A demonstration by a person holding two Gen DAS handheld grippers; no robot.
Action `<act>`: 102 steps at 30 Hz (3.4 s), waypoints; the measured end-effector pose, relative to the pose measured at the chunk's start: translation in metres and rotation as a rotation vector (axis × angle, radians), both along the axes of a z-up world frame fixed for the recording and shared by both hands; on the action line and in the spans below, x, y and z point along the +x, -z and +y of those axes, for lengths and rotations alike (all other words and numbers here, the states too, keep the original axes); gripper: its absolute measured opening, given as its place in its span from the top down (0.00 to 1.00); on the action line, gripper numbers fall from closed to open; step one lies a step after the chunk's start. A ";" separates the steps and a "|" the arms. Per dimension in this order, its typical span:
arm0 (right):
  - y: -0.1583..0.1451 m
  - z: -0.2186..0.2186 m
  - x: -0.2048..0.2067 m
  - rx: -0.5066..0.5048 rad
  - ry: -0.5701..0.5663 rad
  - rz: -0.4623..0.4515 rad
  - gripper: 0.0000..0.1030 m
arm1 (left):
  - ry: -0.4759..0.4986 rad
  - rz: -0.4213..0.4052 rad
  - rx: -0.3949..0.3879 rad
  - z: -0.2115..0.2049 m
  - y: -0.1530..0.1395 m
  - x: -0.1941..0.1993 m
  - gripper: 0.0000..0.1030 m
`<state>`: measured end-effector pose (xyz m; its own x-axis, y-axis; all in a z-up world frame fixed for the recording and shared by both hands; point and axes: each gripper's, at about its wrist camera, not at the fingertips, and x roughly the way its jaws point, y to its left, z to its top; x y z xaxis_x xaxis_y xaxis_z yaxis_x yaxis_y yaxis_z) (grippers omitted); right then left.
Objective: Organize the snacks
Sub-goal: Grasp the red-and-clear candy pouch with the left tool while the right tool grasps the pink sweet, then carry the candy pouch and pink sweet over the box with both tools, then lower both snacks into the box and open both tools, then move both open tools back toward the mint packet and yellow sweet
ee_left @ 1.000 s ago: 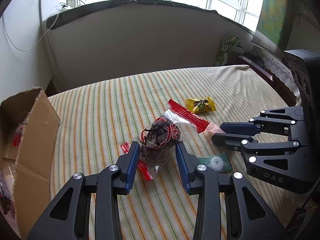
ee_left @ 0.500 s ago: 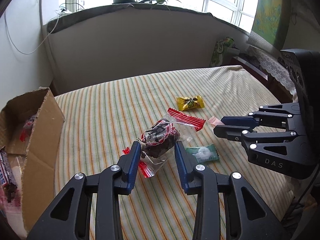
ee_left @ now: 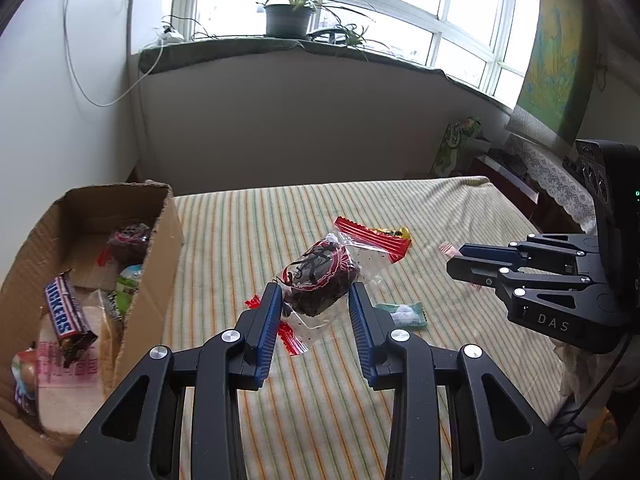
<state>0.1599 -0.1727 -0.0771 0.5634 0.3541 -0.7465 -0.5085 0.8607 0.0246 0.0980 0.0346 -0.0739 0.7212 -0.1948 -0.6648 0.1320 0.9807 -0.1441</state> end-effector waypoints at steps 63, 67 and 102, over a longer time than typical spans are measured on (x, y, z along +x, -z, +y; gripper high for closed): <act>-0.043 0.229 -0.002 0.138 -0.295 0.008 0.38 | -0.427 -0.045 0.022 0.172 -0.022 -0.071 0.65; -0.049 0.213 -0.005 0.140 -0.291 -0.010 0.38 | -0.426 -0.060 0.013 0.167 -0.028 -0.075 0.65; 0.002 -0.015 0.098 0.021 -0.137 0.069 0.38 | -0.004 0.147 -0.193 -0.039 0.023 0.001 0.65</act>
